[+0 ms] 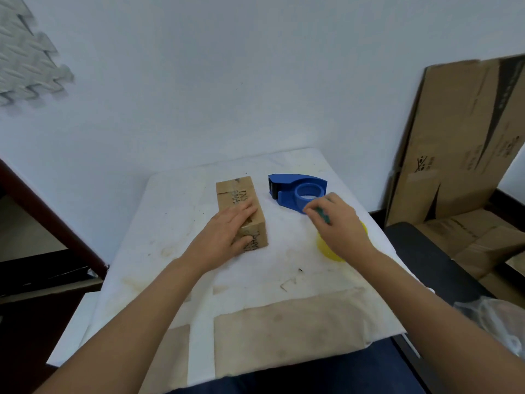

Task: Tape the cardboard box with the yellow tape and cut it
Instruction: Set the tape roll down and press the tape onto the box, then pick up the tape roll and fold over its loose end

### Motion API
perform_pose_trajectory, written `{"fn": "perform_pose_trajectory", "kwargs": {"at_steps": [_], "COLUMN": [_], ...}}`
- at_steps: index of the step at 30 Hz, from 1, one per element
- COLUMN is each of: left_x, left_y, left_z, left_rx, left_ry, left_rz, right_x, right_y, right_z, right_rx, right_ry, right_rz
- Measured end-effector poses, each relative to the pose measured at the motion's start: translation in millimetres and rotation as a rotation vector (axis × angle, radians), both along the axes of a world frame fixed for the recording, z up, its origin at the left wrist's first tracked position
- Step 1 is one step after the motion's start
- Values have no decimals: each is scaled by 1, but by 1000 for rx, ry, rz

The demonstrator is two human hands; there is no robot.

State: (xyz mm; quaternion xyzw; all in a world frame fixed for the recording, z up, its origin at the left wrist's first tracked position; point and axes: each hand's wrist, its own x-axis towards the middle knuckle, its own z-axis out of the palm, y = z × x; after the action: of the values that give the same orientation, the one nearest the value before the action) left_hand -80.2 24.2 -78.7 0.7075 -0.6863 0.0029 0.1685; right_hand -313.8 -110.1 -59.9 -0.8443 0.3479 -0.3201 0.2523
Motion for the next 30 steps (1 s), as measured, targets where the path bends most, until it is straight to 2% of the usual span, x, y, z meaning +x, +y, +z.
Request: {"fn": "perform_pose_trajectory", "kwargs": {"at_steps": [2,5,7,10,14,18,26,30], "left_x": [1,-18,-43,-75,-86,-93,-98,-88], "left_y": [-1,-3,-8,-26,-58,-77,-79,-70], "left_z": [3,9,17,20,4,-2,9,11], "left_rx": [6,-109,-150,8,309,409,343,226], "left_ry": [-23,-9,94,302,598,818,989,947], "left_rz": [66,15,-17,33,132,154,137,196], "right_x": [-15,-33,-40,-44,-46,-50,-53,-43], "right_y": [-9,-11,-8,-6,-9,-8,4,12], "right_z": [3,0,-5,-9,-7,-12,-12,-10], "right_rx": [42,80,58,-49,-108,-34,55,84], "right_ry": [195,394,501,653,667,594,376,293], "right_rz": [-40,-36,-4,37,81,81,60,75]}}
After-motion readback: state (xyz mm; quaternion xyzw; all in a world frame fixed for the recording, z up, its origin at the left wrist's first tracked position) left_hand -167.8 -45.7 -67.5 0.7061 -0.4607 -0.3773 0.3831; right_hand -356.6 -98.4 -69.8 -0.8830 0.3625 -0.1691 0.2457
